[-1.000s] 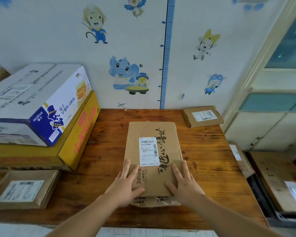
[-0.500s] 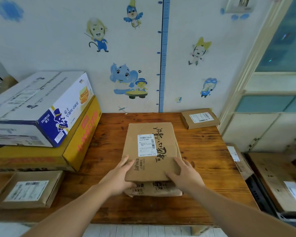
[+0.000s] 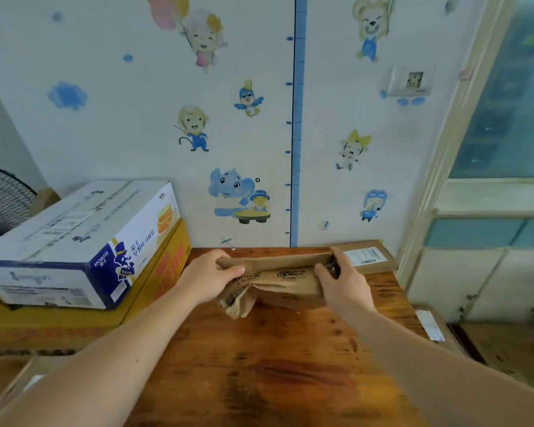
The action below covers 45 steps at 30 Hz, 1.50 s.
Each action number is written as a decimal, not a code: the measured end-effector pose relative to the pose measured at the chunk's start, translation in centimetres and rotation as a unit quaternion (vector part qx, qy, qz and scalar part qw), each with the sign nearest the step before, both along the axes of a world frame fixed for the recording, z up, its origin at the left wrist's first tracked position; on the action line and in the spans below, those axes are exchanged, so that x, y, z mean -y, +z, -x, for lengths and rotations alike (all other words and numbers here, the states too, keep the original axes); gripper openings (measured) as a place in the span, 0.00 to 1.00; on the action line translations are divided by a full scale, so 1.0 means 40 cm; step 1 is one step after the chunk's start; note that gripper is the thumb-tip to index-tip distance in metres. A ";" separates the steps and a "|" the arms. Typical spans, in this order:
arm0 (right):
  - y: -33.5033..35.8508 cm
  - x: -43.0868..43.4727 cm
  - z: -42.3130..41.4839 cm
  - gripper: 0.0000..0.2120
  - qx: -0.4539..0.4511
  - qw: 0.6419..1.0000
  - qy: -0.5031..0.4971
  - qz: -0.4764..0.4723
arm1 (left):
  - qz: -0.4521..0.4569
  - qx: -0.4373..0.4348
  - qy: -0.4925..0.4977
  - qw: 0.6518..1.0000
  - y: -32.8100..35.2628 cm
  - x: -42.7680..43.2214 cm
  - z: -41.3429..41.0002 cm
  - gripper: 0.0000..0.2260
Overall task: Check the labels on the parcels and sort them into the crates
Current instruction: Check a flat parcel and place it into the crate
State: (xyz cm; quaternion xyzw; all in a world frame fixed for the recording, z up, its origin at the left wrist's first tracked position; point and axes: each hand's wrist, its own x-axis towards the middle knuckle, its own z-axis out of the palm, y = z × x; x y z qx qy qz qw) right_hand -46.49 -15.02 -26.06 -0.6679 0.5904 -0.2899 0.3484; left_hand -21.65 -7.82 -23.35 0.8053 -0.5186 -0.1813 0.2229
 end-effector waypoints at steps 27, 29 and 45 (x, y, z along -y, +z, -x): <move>0.147 0.050 -0.048 0.38 -0.312 0.894 0.190 0.258 | 0.109 0.055 -0.059 0.991 0.094 0.061 0.026 0.28; 0.149 0.042 -0.059 0.26 -0.338 0.879 0.214 0.261 | 0.142 0.098 -0.102 0.980 0.101 0.043 0.042 0.32; 0.131 0.042 -0.096 0.18 -0.332 0.874 0.222 0.277 | 0.160 0.214 -0.139 0.954 0.049 0.038 0.069 0.20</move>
